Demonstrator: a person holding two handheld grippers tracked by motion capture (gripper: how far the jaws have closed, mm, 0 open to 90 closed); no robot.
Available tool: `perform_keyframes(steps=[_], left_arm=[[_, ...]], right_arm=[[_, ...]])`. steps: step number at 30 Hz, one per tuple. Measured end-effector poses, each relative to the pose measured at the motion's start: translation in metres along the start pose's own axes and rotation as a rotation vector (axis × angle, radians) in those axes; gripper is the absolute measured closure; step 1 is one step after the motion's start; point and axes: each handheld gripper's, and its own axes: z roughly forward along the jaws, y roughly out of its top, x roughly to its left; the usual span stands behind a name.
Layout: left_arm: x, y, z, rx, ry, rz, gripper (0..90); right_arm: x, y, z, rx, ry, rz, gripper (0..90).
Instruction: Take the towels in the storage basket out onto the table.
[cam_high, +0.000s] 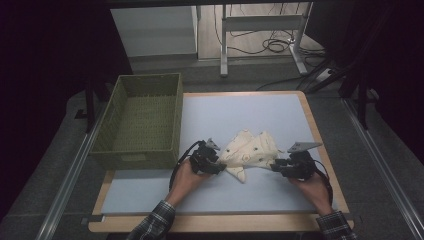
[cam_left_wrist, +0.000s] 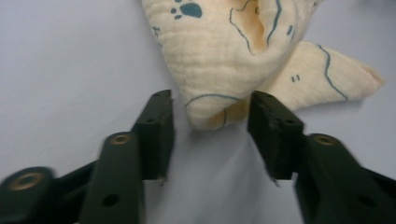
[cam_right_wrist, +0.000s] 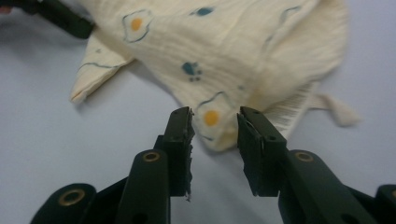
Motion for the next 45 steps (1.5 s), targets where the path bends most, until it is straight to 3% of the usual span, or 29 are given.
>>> perform_keyframes(steps=[2,4,6,10,15,18,22,25,28,31,35,38,45], left_arm=[[0.0,0.0,0.0,-0.002,-0.014,0.0,62.4],[0.0,0.001,0.0,0.01,-0.018,0.013,72.4],[0.001,0.001,-0.002,0.009,-0.02,0.02,83.2],[0.009,0.007,-0.016,0.002,0.019,0.018,87.4],[0.022,0.025,-0.03,-0.026,0.086,0.01,87.3],[0.027,0.039,-0.028,-0.02,0.153,0.016,83.4],[0.034,0.052,-0.016,-0.008,0.219,-0.005,64.6],[0.034,0.054,-0.011,-0.012,0.212,-0.022,57.4],[0.029,0.047,-0.011,-0.012,0.202,-0.021,52.2],[0.028,0.039,-0.015,-0.013,0.192,-0.026,50.8],[0.025,0.027,-0.018,-0.022,0.143,-0.054,50.5],[0.019,0.018,-0.018,-0.005,0.123,-0.049,50.2],[0.012,-0.006,-0.018,0.023,0.089,-0.062,45.1]], right_arm=[[0.002,-0.001,0.009,0.019,0.002,-0.014,66.5],[0.004,0.0,0.016,0.034,-0.016,-0.029,79.9],[0.006,0.002,0.016,0.026,-0.016,-0.034,85.8],[0.011,0.013,0.001,-0.007,-0.01,-0.064,86.6],[0.009,0.042,-0.022,-0.063,-0.017,-0.064,86.7],[0.004,0.066,-0.025,-0.066,-0.056,-0.08,86.7],[-0.016,0.098,-0.016,-0.04,-0.137,-0.078,86.6],[-0.039,0.109,0.001,0.009,-0.204,-0.043,82.6],[-0.057,0.103,0.013,0.044,-0.21,0.014,77.2],[-0.062,0.088,0.014,0.03,-0.18,0.041,73.7],[-0.06,0.069,0.008,0.006,-0.143,0.066,71.7],[-0.056,0.057,0.005,0.012,-0.113,0.06,69.5],[-0.052,0.04,0.017,0.027,-0.108,0.047,60.3]])
